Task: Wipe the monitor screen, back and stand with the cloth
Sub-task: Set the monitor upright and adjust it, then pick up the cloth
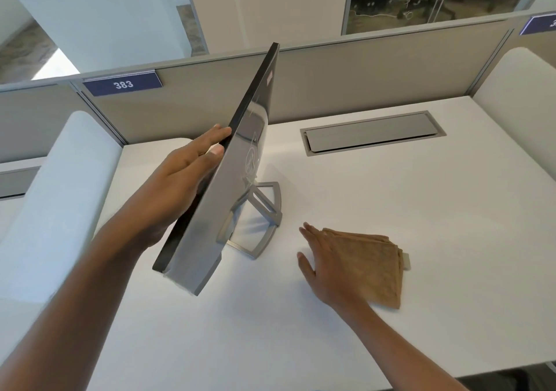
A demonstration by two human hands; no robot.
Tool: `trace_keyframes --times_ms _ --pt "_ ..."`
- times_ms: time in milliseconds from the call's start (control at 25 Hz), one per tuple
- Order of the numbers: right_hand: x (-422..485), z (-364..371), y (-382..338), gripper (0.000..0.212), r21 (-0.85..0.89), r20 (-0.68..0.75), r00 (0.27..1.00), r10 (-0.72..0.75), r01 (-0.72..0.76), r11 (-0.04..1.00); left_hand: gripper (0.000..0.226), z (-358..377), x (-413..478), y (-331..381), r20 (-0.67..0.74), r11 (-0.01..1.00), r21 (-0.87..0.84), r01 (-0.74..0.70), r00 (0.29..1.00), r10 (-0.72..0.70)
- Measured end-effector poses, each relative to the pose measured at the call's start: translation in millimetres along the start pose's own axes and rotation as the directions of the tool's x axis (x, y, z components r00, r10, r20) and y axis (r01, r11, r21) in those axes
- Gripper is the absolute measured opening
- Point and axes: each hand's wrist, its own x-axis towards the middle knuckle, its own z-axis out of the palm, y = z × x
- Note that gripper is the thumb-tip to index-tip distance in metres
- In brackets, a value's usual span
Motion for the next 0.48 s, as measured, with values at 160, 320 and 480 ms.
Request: trace_keyframes --times_ms 160,320,480 --pt "31.2 -6.4 -48.1 0.052 0.181 -0.078 0.997 0.000 0.014 0.983 0.056 -11.9 7.8 -26.9 -0.013 0.984 -0.175 0.042 0.999 -0.046" --pt "86.7 -44.6 -110.9 0.046 0.448 -0.279 0.958 0.057 0.077 0.891 0.044 -15.2 13.2 -46.7 -0.030 0.967 -0.251 0.036 0.999 -0.045" --pt "157.4 -117.0 -176.8 0.051 0.443 -0.444 0.895 0.036 0.184 0.878 0.055 -10.7 3.3 -34.2 -0.070 0.980 -0.097 -0.172 0.984 0.165"
